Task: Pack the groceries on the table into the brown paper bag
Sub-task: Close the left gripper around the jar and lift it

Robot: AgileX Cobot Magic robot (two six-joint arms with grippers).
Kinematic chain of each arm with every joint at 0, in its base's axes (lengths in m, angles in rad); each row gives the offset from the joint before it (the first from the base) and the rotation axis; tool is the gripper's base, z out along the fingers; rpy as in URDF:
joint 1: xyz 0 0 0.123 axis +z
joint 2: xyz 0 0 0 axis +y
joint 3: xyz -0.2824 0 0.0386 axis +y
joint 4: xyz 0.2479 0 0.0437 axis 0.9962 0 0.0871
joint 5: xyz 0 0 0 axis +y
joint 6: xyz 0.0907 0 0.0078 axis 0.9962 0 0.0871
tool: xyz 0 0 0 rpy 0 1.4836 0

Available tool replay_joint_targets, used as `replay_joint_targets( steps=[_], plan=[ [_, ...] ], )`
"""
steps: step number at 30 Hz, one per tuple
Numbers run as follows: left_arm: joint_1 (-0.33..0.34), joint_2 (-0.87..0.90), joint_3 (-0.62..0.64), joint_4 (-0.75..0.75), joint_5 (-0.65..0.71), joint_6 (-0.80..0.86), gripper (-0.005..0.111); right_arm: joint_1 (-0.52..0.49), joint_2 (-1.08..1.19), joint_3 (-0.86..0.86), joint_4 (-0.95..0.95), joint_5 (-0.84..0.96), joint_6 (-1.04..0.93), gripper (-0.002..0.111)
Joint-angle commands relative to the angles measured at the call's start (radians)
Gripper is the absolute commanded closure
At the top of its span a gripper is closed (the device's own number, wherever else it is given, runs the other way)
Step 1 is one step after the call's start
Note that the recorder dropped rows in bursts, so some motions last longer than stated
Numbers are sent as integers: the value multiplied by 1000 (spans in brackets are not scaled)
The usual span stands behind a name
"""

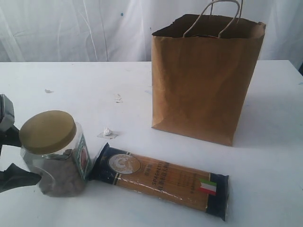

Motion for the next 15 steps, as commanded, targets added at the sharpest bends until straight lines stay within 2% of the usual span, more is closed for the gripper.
replay_joint_targets(
  steps=[1, 9, 15],
  plan=[
    [0, 38, -47, -25, 94, 160, 2, -3, -4, 2, -3, -2, 3, 108],
    [0, 72, -78, -44, 323, 157, 2, -3, -4, 2, -3, -2, 3, 108],
    [0, 72, -52, -44, 355, 127, 2, -3, -4, 2, -3, -2, 3, 108]
  ],
)
